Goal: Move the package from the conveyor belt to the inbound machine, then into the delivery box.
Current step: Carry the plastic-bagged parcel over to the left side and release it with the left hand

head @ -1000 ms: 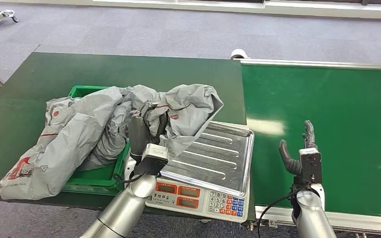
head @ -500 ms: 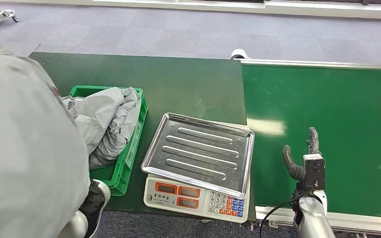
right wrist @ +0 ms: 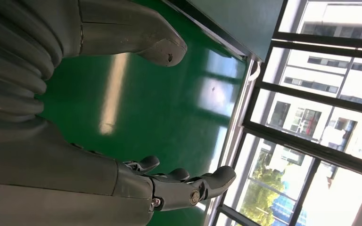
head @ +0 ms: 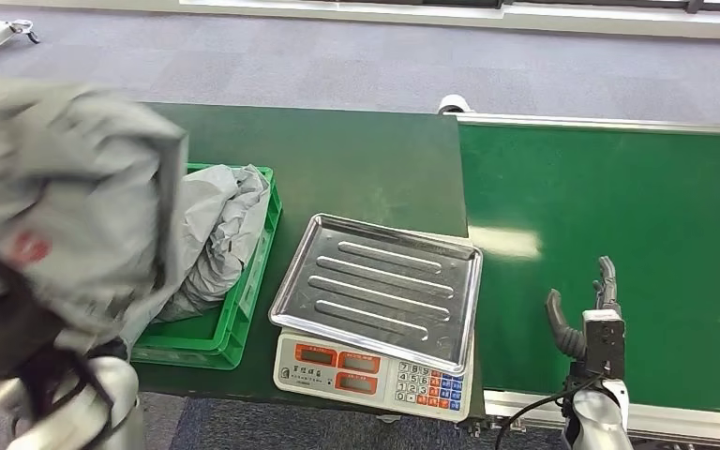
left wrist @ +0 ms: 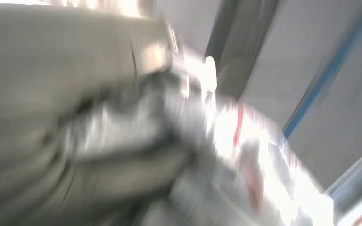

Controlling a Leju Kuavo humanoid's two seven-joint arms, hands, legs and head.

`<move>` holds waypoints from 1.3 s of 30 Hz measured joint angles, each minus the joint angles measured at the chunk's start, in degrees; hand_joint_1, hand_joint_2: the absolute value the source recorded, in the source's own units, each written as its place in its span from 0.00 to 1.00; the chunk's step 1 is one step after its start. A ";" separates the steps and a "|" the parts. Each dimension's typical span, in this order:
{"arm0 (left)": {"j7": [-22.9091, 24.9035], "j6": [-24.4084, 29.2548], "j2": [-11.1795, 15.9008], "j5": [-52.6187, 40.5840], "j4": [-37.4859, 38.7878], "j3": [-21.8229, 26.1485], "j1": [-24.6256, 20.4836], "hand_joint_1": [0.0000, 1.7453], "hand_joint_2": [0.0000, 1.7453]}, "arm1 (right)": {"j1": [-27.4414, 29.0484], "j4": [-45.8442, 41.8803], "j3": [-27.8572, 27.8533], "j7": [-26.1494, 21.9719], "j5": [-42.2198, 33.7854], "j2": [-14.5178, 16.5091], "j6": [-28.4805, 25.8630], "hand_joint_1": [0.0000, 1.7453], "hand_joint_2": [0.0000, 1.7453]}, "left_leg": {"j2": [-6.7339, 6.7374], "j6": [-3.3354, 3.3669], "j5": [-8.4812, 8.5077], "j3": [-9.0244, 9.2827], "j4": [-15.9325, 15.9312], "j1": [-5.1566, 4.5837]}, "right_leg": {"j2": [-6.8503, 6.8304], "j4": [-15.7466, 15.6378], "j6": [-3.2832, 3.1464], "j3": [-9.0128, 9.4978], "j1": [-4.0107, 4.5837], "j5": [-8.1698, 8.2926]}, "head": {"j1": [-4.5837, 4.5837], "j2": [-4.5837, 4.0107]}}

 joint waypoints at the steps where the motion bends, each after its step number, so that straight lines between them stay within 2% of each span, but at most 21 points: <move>1: 4.67 -1.06 -0.08 -3.42 3.45 1.77 -0.15 1.00 1.00 | 0.37 -0.35 -0.19 -0.01 0.47 0.01 0.42 0.00 1.00 | 0.09 -0.01 0.00 0.01 0.00 0.00 | 0.05 0.00 -0.05 -0.03 0.00 0.04 | -0.02 0.00; 3: 15.00 -4.87 0.30 -10.09 10.12 4.72 -0.67 1.00 1.00 | 0.79 -0.65 -0.62 0.01 1.32 0.00 1.20 0.00 1.00 | 0.26 -0.02 0.01 0.02 -0.01 0.00 | 0.17 0.00 -0.11 -0.08 0.02 0.11 | -0.01 0.00; 5: 22.24 -9.97 1.16 -14.67 16.40 6.76 -1.24 1.00 1.00 | 0.71 -0.69 -0.91 0.01 1.87 -0.01 1.80 0.00 1.00 | 0.34 -0.05 0.03 0.03 -0.01 0.01 | 0.23 0.00 -0.13 -0.11 0.04 0.14 | -0.01 0.00; 9: 27.70 -19.30 3.48 -18.94 27.00 8.18 -3.01 1.00 1.00 | -0.17 -0.63 -0.98 0.01 2.37 -0.03 2.75 0.00 1.00 | 0.38 -0.06 0.06 0.02 -0.01 0.02 | 0.24 0.02 -0.13 -0.12 0.05 0.15 | -0.02 0.00; 13: 29.67 -24.68 5.31 -20.21 34.81 8.41 -4.40 1.00 1.00 | -1.26 -0.29 -0.98 0.02 2.69 -0.07 3.28 0.00 1.00 | 0.38 -0.06 0.05 0.01 -0.01 0.02 | 0.24 0.02 -0.13 -0.12 0.04 0.15 | -0.01 0.00; 18: 31.16 -27.59 6.68 -21.03 40.04 8.41 -5.81 1.00 1.00 | -2.10 0.29 -0.98 0.02 2.75 -0.07 3.27 0.00 1.00 | 0.32 -0.03 0.02 0.00 -0.01 0.02 | 0.22 0.02 -0.12 -0.09 0.03 0.13 | -0.02 0.00; 33: 33.21 -32.23 8.53 -22.85 46.69 8.41 -9.03 1.00 1.00 | -2.49 1.01 -0.98 0.02 3.14 -0.07 3.31 0.00 1.00 | 0.27 -0.04 0.06 0.13 -0.02 0.02 | 0.13 0.02 -0.13 0.07 0.04 0.13 | -0.01 0.00; 35: 34.21 -31.73 9.44 -23.45 54.17 8.61 -13.07 0.50 1.00 | -2.68 1.33 -0.98 0.02 3.36 -0.06 3.58 0.00 1.00 | 0.11 -0.05 0.11 0.24 -0.05 0.02 | -0.01 0.02 -0.13 0.25 0.04 0.12 | -0.01 0.00; 37: 34.41 -27.35 10.24 -23.62 62.15 9.04 -17.09 0.00 1.00 | -2.78 1.55 -0.98 0.02 3.47 -0.04 3.82 0.00 1.00 | -0.01 -0.05 0.18 0.34 -0.07 0.02 | -0.12 0.02 -0.14 0.39 0.04 0.12 | -0.01 0.00; 39: 32.77 -21.65 10.31 -22.15 65.09 9.66 -18.22 0.00 1.00 | -2.72 1.56 -0.98 0.02 3.52 -0.02 3.84 0.00 1.00 | 0.00 -0.06 0.23 0.36 -0.07 0.02 | -0.10 0.02 -0.16 0.38 0.04 0.17 | -0.01 0.00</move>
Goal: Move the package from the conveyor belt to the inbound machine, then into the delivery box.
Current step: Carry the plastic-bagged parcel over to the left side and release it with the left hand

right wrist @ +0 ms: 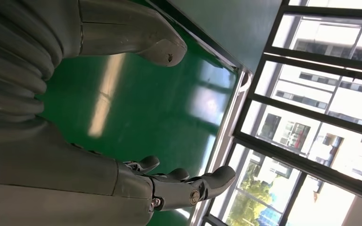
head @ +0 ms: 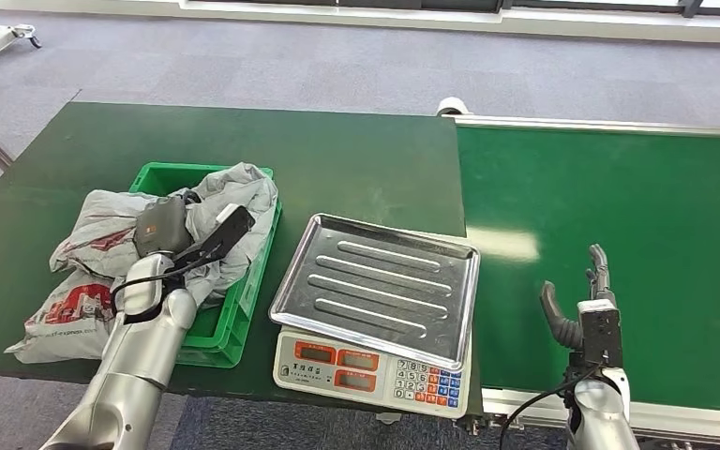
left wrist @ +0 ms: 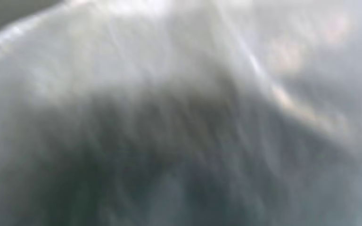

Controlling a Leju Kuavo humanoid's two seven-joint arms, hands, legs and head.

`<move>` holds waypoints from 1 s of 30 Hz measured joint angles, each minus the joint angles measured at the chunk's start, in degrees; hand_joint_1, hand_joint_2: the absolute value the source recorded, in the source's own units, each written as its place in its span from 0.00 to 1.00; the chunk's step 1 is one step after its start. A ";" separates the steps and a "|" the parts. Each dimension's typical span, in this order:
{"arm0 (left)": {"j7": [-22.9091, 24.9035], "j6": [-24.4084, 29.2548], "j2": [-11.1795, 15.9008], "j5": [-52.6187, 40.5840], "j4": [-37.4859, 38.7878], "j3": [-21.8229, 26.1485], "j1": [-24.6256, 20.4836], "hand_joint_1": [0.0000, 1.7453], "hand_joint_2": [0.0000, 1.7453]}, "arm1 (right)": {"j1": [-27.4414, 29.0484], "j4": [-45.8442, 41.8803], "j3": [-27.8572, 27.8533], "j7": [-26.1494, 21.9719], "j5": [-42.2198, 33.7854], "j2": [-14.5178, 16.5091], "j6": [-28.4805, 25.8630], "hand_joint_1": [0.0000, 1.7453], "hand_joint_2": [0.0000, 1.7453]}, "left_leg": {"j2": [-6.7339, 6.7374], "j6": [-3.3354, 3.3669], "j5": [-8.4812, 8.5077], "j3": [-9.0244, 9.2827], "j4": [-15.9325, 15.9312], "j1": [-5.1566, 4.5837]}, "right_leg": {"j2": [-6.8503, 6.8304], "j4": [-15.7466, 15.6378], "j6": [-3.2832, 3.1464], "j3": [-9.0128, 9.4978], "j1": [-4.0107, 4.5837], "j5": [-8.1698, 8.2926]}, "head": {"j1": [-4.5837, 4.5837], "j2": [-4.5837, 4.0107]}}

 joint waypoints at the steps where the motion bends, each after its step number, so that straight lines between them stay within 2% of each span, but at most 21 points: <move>1: -1.27 2.56 -0.08 1.16 0.75 0.40 -0.19 0.00 1.00 | 0.04 0.00 0.00 0.00 0.02 0.01 -0.01 0.00 1.00 | 0.01 0.00 0.03 0.00 0.00 0.00 | 0.01 0.00 -0.01 -0.02 0.00 0.02 | 0.00 0.00; 6: -4.93 8.62 -0.64 4.42 2.42 1.87 -0.58 0.00 1.00 | 0.18 0.02 0.00 0.00 0.08 0.09 -0.08 0.00 1.00 | 0.00 0.01 0.06 -0.02 0.00 0.00 | 0.02 0.00 -0.01 -0.04 -0.01 0.04 | 0.01 0.00; 8: -8.19 12.68 -1.14 7.22 2.14 2.37 -0.31 0.00 0.50 | 0.22 0.01 0.00 0.00 0.03 0.15 -0.37 0.00 1.00 | 0.01 0.01 0.06 -0.04 0.00 0.00 | 0.02 0.00 -0.01 -0.07 -0.01 0.04 | 0.00 0.00; 10: -13.73 17.78 -2.00 11.99 0.77 2.80 0.43 0.00 0.00 | 0.32 0.00 0.01 0.00 -0.14 0.20 -0.81 0.00 1.00 | -0.01 0.02 0.06 -0.09 0.00 0.00 | 0.02 0.00 -0.01 -0.11 -0.01 0.04 | -0.01 0.00; 12: -19.01 21.02 -3.06 16.48 -1.50 2.96 1.41 0.00 0.00 | 0.40 0.00 0.02 0.00 -0.37 0.26 -1.18 0.00 1.00 | -0.04 0.02 0.06 -0.15 0.01 0.00 | 0.02 0.00 0.00 -0.15 -0.01 0.04 | 0.00 0.00; 14: -21.90 22.04 -4.02 19.01 -3.54 2.98 2.23 0.00 0.00 | 0.47 0.00 0.02 0.00 -0.55 0.34 -1.42 0.00 1.00 | -0.05 0.02 0.05 -0.21 0.01 -0.01 | 0.02 0.00 0.00 -0.19 -0.01 0.04 | 0.01 0.00; 17: -26.06 22.24 -5.28 23.71 -6.34 2.98 3.46 0.00 0.00 | 0.71 -0.01 0.04 0.00 -1.01 0.44 -1.72 0.00 1.00 | -0.04 0.03 0.04 -0.26 0.02 -0.01 | 0.04 0.00 0.00 -0.27 -0.02 0.04 | 0.00 0.00; 21: -33.76 20.60 -7.09 35.22 -12.45 1.78 6.29 0.00 0.00 | 1.45 -0.25 0.13 -0.02 -1.77 0.47 -2.33 0.00 1.00 | -0.03 0.05 0.00 -0.32 0.02 -0.01 | 0.05 0.00 0.00 -0.34 -0.02 0.03 | 0.00 0.00; 30: -35.30 12.31 -8.16 45.52 -26.73 -5.49 13.00 0.00 0.00 | 2.71 -1.12 0.24 -0.02 -2.80 0.46 -2.99 0.00 1.00 | 0.05 0.02 -0.06 -0.42 0.02 -0.01 | 0.13 0.00 0.01 -0.48 -0.01 0.01 | 0.00 0.00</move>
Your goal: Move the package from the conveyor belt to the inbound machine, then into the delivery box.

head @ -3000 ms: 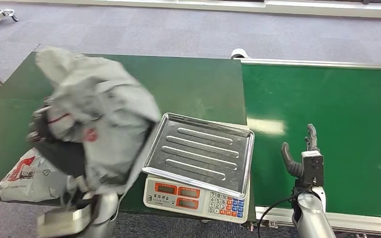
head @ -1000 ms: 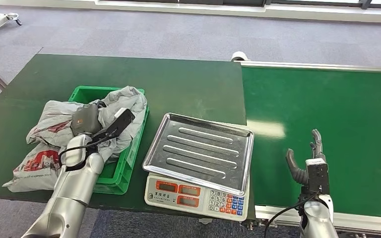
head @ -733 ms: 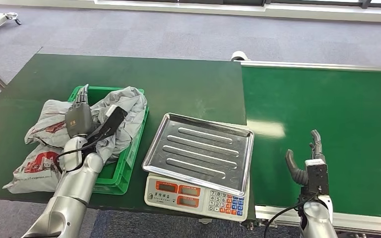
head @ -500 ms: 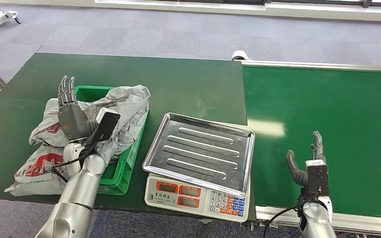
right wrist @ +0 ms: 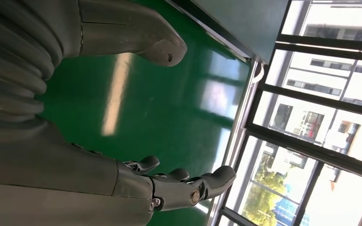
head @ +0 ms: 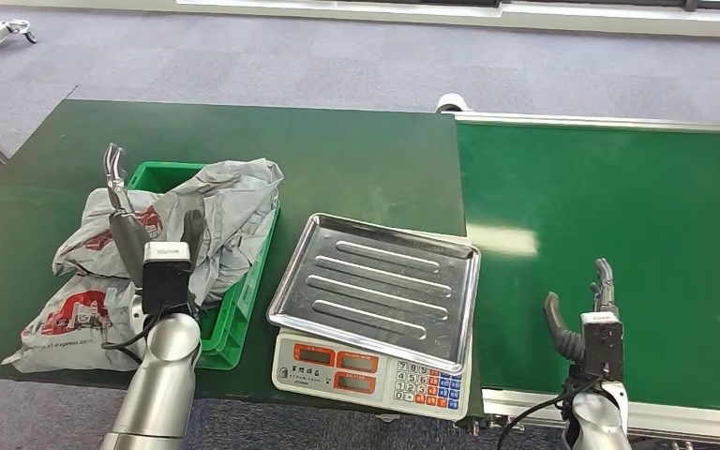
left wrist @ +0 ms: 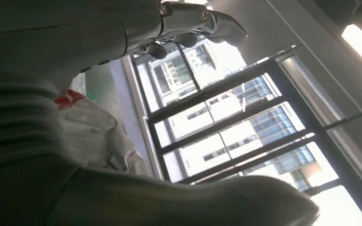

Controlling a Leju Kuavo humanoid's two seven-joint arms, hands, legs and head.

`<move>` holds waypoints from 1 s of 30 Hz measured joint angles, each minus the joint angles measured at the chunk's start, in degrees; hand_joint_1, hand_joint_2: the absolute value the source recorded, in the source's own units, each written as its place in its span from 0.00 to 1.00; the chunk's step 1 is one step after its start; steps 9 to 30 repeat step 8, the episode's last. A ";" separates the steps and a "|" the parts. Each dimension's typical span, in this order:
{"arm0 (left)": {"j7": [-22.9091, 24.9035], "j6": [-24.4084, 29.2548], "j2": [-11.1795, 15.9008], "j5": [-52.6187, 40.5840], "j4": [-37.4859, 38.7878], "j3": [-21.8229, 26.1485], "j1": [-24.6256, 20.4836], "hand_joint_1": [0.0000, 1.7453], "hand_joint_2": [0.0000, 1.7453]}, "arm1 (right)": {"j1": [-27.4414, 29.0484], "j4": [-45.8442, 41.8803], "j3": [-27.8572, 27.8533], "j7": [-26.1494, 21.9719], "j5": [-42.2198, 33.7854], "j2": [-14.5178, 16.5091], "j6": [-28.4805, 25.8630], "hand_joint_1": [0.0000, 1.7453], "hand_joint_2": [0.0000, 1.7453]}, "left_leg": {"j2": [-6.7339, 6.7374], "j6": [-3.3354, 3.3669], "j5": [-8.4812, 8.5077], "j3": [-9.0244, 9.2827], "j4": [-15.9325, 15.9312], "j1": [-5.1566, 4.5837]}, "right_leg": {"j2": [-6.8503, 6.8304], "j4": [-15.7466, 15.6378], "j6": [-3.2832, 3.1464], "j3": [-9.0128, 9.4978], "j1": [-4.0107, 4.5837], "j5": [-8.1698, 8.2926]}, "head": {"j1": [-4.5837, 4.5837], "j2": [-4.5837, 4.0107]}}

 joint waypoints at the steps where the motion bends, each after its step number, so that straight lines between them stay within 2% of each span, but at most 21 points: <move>1: -0.02 -0.34 0.00 0.28 -1.27 -0.63 0.41 0.00 0.00 | -0.02 0.01 0.01 0.00 -0.04 0.00 0.00 0.00 1.00 | 0.00 0.00 0.00 0.00 0.00 0.00 | 0.00 0.00 0.00 0.00 0.00 0.00 | 0.00 0.00; 8: -1.64 -0.86 -0.07 2.83 -6.47 -2.45 1.98 0.00 0.00 | -0.10 0.01 0.07 0.00 -0.12 -0.02 0.00 0.00 1.00 | 0.01 0.00 0.00 0.00 0.00 0.00 | 0.01 0.00 0.00 0.00 0.00 0.00 | 0.00 0.00; 30: -1.64 -0.86 -0.07 2.83 -6.47 -2.45 1.98 0.00 0.00 | -0.10 0.01 0.07 0.00 -0.12 -0.02 0.00 0.00 1.00 | 0.01 0.00 0.00 0.00 0.00 0.00 | 0.01 0.00 0.00 0.00 0.00 0.00 | 0.00 0.00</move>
